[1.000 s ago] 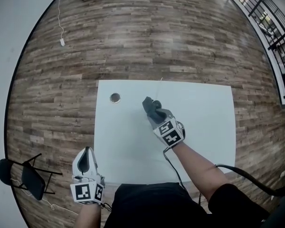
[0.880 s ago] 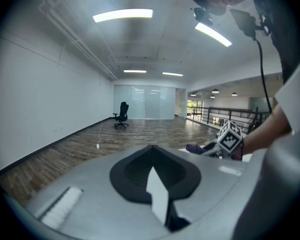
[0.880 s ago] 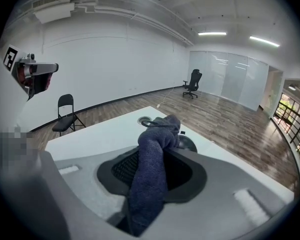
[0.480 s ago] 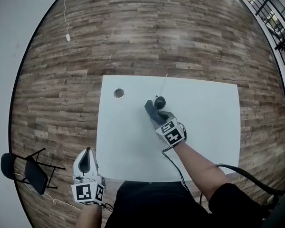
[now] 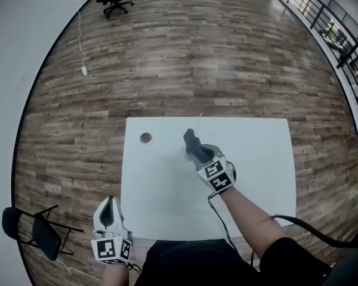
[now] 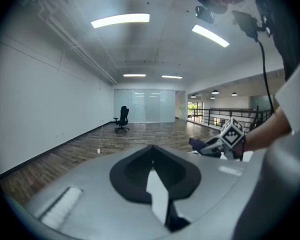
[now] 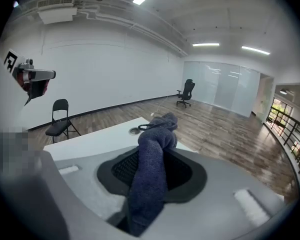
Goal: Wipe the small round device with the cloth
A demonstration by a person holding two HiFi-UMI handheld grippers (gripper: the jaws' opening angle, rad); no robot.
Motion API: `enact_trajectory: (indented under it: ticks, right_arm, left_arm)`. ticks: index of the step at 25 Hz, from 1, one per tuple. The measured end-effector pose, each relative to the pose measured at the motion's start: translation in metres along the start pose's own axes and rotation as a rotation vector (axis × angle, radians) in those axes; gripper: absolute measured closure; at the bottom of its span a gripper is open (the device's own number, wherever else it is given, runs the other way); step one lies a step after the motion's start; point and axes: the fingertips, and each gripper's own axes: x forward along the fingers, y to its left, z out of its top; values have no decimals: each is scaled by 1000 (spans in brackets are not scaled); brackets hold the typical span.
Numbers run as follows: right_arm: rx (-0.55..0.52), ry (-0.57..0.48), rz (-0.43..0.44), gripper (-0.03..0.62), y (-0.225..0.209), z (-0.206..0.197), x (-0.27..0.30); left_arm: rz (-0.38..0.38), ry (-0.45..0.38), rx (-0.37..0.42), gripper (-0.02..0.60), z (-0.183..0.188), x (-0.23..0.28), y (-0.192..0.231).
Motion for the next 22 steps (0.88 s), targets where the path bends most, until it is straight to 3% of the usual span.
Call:
enact_trajectory:
  ticks: [12, 22]
  right_arm:
    - [-40, 76, -2, 471, -23, -15, 17]
    - [-4, 154, -4, 471, -30, -46, 17]
  left_arm:
    - [38, 17, 3, 574, -7, -13, 7]
    - [30, 19, 3, 574, -6, -11, 5]
